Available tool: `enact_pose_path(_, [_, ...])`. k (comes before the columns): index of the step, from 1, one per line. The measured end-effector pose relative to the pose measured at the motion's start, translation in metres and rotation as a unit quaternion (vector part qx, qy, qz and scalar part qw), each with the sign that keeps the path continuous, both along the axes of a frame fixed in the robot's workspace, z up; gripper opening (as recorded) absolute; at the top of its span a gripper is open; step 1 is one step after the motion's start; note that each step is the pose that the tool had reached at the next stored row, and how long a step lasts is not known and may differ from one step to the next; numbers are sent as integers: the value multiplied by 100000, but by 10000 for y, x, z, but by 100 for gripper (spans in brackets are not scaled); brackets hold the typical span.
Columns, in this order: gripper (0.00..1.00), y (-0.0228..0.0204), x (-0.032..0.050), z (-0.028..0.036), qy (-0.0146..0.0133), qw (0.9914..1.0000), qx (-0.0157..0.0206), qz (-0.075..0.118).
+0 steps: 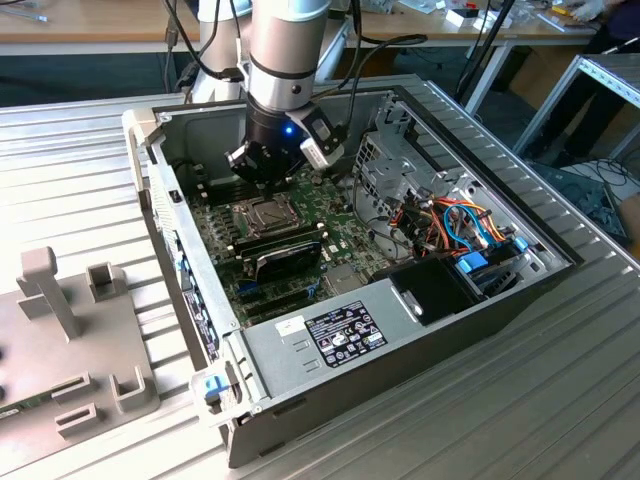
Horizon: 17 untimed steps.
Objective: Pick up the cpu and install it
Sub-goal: 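Install the first cpu locking lever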
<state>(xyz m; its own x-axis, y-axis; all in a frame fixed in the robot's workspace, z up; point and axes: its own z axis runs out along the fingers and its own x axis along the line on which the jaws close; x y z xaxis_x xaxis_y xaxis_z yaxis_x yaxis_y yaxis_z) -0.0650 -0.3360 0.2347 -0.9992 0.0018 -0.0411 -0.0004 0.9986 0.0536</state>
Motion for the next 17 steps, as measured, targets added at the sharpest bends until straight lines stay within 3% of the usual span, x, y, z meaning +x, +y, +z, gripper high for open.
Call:
enact_pose_path(5, [11, -34, -1, 8, 9, 100000, -155, -44])
enact_pose_path(10, [11, -34, 0, 82, 0, 100000, -145, -140])
enact_pose_path(14, [11, -34, 0, 192, 3, 100000, -147, -192])
enact_pose_path(17, [11, -34, 0, 192, -1, 100000, -141, -195])
